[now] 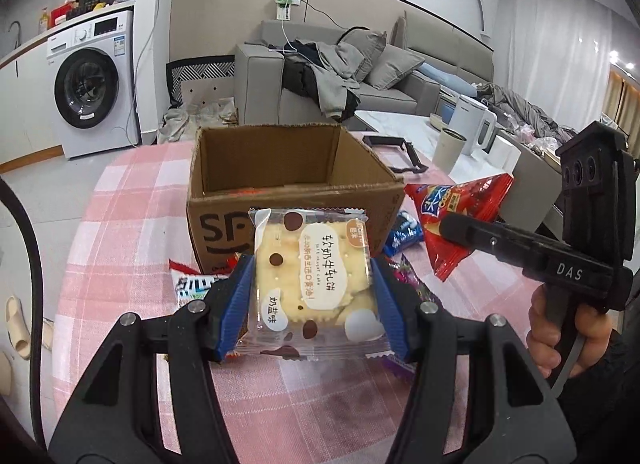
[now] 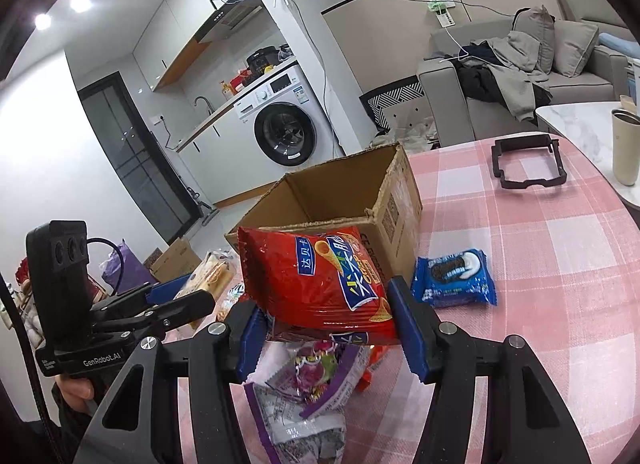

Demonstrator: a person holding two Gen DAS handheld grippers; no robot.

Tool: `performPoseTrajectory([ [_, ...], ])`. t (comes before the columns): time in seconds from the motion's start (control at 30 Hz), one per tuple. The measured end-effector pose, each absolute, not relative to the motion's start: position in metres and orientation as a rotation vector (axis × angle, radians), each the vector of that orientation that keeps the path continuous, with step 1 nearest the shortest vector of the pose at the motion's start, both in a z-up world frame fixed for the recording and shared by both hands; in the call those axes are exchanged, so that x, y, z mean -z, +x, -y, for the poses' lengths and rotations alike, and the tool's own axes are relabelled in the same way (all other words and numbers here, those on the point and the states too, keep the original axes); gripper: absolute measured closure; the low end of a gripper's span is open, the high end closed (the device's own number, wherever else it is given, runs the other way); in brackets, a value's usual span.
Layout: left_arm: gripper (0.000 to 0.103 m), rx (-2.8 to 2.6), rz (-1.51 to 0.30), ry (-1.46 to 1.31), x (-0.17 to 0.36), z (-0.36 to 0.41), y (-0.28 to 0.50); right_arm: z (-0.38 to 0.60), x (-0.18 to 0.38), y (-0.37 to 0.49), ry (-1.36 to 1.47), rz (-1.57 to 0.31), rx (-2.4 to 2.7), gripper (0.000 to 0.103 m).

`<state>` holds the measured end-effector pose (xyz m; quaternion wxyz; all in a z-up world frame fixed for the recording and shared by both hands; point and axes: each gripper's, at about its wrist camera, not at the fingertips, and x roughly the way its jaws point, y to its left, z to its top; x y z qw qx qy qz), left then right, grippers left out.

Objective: Organize snacks

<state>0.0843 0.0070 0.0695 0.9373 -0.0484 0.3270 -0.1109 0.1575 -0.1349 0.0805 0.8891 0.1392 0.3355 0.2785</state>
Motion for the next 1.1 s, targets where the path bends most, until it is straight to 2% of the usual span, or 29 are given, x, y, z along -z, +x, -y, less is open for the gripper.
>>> performPoseTrajectory([
  [0.67,0.048,0.128,-0.602,-0.073,-0.105,-0.013,0.147,0.103,-0.119,0.203,0.317,-0.645,-0.609,0.045],
  [1.1,0.048,0.089,-0.614,-0.065,-0.096,-0.017,0.208,0.091,-0.112,0.241,0.341,-0.679,-0.581,0.045],
])
